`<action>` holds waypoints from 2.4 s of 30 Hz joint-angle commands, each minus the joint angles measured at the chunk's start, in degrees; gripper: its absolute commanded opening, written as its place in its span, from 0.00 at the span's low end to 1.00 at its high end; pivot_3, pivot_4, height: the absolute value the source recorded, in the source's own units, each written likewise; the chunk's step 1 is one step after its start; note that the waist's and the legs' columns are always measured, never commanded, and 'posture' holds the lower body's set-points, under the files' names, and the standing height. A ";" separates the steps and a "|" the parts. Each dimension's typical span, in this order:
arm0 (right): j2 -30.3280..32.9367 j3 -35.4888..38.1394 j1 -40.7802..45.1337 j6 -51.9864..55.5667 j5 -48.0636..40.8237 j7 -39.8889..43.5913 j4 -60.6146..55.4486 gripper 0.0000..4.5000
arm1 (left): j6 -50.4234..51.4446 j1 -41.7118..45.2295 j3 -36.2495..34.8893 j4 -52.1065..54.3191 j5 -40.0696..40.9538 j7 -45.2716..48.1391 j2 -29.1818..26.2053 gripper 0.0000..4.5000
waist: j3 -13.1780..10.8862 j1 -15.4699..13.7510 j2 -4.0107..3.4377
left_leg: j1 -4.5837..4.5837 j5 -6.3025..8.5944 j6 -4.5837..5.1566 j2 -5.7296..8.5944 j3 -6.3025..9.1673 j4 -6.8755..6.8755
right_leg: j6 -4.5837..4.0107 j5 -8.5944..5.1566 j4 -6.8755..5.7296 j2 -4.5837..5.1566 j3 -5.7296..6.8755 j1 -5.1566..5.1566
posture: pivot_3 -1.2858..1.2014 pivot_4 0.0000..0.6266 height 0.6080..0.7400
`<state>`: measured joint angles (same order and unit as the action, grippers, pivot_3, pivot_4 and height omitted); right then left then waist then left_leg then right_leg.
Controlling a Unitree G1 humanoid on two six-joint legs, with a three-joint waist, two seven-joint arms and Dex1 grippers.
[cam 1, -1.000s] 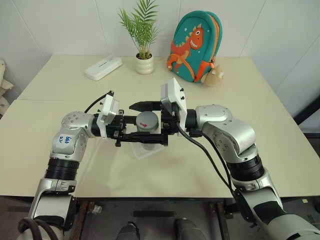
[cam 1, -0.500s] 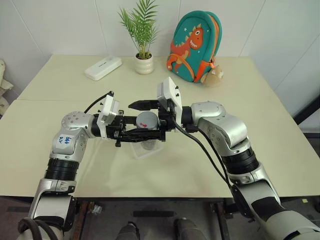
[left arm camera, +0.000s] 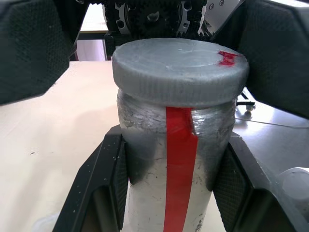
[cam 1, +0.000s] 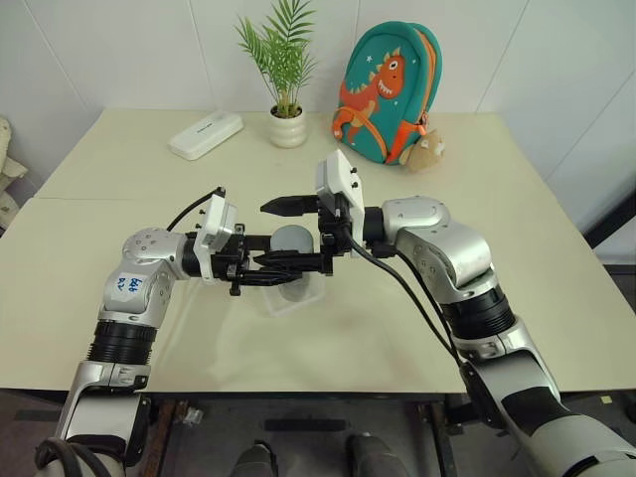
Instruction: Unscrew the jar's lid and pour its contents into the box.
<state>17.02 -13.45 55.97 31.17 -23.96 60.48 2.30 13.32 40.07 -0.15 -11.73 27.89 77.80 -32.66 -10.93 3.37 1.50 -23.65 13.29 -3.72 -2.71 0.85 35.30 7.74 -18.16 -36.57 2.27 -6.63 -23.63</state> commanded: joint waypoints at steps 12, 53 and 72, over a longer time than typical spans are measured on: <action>5.61 4.90 -1.52 5.21 -3.36 -3.45 -10.61 0.99 | -2.56 2.19 -2.33 -2.25 0.51 2.09 -0.62 0.44 | 0.00 -0.03 0.00 | 0.00 0.00 0.00 0.00 0.00 0.00 | -0.01 0.00 0.00 0.00 0.00 0.00 | 0.52 0.24 1.00; -2.06 0.85 -0.33 3.41 0.91 -9.03 -5.74 0.99 | -5.94 5.06 -1.07 -8.08 0.39 10.08 1.48 0.44 | 0.00 0.04 0.00 | 0.01 -0.02 -0.01 0.00 0.05 0.01 | -0.11 -0.08 -0.24 -0.01 0.05 -0.06 | 0.52 0.24 1.00; 6.85 5.06 -3.51 9.88 -3.68 -8.54 -13.51 0.99 | -5.49 3.75 -1.85 -7.18 0.52 10.12 0.77 0.44 | 0.00 0.00 0.00 | 0.01 -0.02 -0.01 0.00 0.07 0.02 | -0.14 -0.09 -0.24 -0.01 0.07 -0.06 | 0.52 0.24 1.00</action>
<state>22.69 -12.46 52.33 40.70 -27.02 53.29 -9.26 8.64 44.10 -1.67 -20.84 27.73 85.92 -31.11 -10.93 3.38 1.50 -23.64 13.27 -3.72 -2.71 0.92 35.32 7.60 -18.25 -36.81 2.25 -6.57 -23.69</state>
